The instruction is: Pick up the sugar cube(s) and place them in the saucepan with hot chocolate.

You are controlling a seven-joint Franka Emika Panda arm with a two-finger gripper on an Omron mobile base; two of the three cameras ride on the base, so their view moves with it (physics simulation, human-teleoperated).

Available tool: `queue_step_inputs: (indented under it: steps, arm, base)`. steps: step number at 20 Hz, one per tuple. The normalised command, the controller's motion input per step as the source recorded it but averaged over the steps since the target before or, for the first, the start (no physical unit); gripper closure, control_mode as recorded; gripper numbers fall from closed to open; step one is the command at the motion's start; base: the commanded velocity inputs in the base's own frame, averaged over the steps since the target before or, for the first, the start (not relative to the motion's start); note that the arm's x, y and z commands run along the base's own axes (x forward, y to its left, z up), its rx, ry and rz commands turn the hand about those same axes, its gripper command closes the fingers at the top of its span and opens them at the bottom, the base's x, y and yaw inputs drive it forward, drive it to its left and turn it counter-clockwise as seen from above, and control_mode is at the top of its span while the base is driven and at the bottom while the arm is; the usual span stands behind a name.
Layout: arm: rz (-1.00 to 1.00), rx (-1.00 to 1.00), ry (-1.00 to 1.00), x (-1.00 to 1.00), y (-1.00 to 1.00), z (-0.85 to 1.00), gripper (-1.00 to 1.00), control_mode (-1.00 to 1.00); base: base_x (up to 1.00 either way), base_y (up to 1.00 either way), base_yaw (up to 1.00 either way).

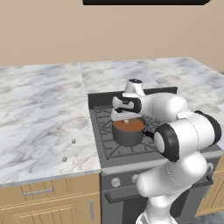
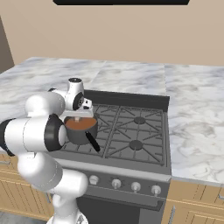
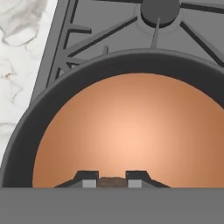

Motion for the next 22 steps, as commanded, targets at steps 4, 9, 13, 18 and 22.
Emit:
queue_step_inputs:
  steps: [4, 9, 13, 18, 22]
  arm:
    - [0.0, 0.0, 0.0, 0.02, -0.05, 0.0, 1.0, -1.0]
    - [0.0, 0.0, 0.0, 0.06, -0.11, 0.0, 1.0, -1.0]
    - [0.0, 0.0, 0.0, 0.0, -0.07, 0.0, 1.0, -1.0]
    - [0.0, 0.0, 0.0, 0.0, 0.0, 0.0, -1.0, -1.0]
    - [0.0, 0.0, 0.0, 0.0, 0.0, 0.0, -1.0, -1.0]
  base:
    - [0.0, 0.0, 0.0]
    - [0.0, 0.0, 0.0]
    - [0.0, 0.0, 0.0]
    - [0.0, 0.0, 0.0]
    - [0.0, 0.0, 0.0]
